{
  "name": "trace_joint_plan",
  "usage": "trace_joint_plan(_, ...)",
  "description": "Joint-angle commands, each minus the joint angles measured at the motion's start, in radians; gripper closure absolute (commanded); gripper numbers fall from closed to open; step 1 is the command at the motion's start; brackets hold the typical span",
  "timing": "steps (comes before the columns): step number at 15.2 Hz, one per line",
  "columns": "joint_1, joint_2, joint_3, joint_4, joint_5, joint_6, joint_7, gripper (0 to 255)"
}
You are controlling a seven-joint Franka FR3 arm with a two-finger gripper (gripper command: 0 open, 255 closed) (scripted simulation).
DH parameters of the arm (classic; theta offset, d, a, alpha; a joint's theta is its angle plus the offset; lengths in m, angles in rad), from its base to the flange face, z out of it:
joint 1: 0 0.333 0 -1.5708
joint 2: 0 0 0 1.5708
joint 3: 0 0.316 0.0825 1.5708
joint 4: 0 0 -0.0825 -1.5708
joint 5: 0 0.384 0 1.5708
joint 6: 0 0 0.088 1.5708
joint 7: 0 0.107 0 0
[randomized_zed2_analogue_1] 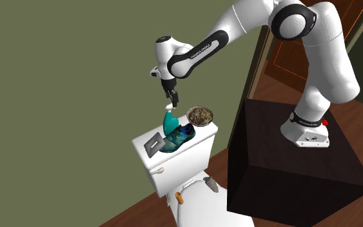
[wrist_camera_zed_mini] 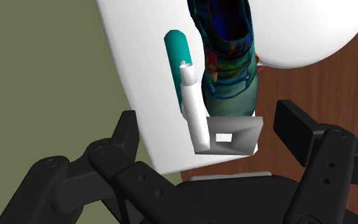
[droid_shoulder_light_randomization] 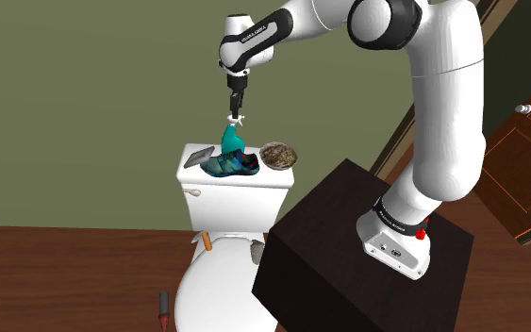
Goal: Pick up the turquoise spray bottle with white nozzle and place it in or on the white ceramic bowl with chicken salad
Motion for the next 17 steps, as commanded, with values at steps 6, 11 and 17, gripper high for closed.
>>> trace_joint_plan(6,-0.001,0.083,0.004,0.03,0.001,0.056,-0.009,0)
trace_joint_plan(11,-0.001,0.096,0.005,0.028,0.001,0.071,-0.009,0)
trace_joint_plan(17,-0.001,0.096,0.005,0.028,0.001,0.07,-0.009,255)
